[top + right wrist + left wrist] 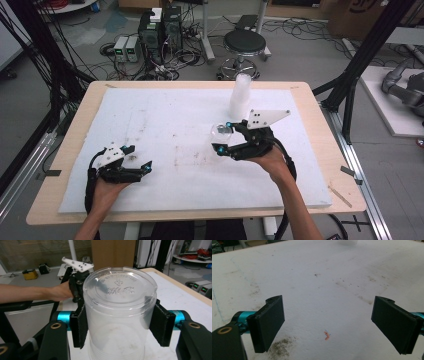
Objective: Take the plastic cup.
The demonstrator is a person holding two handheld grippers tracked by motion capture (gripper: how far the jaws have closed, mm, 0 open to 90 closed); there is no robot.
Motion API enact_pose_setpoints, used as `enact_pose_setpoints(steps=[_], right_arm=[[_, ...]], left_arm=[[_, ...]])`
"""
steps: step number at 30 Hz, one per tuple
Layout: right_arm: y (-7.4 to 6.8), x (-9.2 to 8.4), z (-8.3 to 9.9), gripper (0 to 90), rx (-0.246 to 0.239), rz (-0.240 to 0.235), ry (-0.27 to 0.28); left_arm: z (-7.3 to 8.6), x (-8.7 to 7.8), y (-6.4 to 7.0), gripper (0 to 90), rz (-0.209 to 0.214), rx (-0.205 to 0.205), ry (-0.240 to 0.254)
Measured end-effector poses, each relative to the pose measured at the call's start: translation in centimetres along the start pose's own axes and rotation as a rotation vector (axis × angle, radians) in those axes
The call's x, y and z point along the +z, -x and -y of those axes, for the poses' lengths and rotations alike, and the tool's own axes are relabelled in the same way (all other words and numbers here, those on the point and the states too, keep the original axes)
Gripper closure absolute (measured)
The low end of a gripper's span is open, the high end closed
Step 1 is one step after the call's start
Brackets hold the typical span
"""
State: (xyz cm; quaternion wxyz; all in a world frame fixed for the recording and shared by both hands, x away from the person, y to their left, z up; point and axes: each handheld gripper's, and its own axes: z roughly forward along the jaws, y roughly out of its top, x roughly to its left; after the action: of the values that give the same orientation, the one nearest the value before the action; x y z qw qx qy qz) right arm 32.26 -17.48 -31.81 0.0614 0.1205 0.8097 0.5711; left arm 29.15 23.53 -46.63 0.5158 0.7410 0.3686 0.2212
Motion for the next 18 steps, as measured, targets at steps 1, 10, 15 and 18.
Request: enact_pose_setpoints(steps=[1, 10, 15, 18], right_arm=[[-0.3, 0.2, 0.2, 39.5, 0.002, -0.004, -0.001], [-0.8, 1.8, 2.2, 39.4, 0.006, -0.03, -0.006], [-0.5, 2.2, 2.6, 39.5, 0.017, -0.029, -0.009], [-0.4, 2.4, 2.9, 39.4, 0.035, -0.036, -0.02]], left_arm=[[0.0, 0.0, 0.0, 11.3, 0.0, -0.001, 0.001], [0.0, 0.0, 0.0, 11.3, -0.004, -0.007, -0.002], [0.0, 0.0, 0.0, 11.3, -0.006, -0.001, -0.001], [0.0, 0.0, 0.0, 11.3, -0.008, 0.0, -0.002]])
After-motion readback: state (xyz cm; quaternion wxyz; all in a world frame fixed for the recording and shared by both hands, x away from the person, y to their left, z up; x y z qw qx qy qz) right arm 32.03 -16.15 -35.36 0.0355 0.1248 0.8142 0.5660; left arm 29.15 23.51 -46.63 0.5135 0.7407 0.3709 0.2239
